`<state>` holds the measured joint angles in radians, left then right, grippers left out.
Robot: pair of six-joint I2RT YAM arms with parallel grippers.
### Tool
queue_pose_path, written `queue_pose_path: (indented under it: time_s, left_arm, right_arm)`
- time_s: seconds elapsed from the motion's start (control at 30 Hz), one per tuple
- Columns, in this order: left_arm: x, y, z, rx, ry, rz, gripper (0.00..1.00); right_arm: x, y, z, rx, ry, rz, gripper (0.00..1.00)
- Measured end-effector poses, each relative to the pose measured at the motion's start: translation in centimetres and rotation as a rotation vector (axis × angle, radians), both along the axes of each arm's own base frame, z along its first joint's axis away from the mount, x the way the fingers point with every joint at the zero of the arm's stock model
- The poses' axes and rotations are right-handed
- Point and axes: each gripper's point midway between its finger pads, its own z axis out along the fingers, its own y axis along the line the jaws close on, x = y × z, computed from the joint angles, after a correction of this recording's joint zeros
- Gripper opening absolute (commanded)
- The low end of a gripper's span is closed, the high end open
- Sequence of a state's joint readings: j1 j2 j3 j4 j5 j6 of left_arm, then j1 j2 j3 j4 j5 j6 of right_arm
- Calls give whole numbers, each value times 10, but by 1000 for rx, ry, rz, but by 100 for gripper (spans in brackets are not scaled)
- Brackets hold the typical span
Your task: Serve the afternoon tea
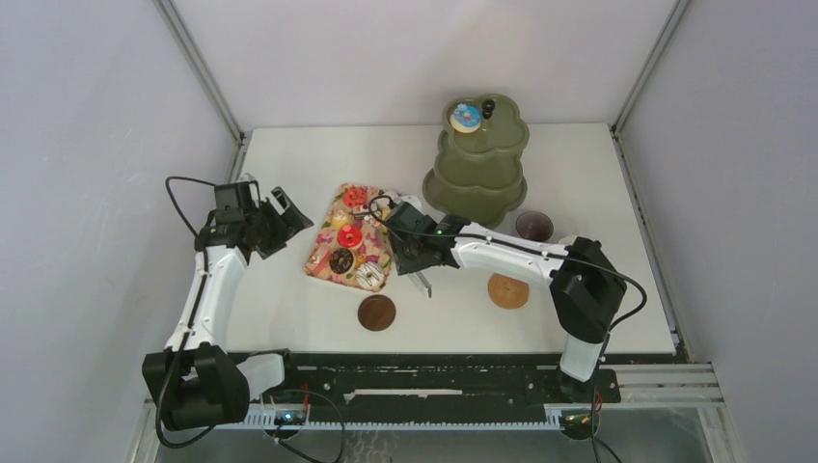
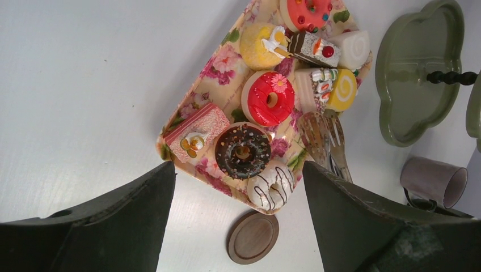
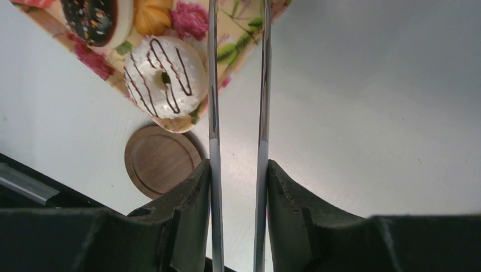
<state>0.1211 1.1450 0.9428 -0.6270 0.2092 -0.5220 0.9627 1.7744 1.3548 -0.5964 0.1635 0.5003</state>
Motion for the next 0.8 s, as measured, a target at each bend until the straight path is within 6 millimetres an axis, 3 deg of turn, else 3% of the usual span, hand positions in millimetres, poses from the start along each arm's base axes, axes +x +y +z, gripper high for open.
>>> queue_pose_path:
  time_s: [0.37, 0.8]
  left_arm:
    - [0, 0, 0, 3, 0, -3, 87]
    - [0, 0, 0, 5, -1, -5, 87]
  right_arm:
    - [8, 15, 9, 26, -14, 10, 43]
    - [2, 31, 14, 29, -29, 50, 44]
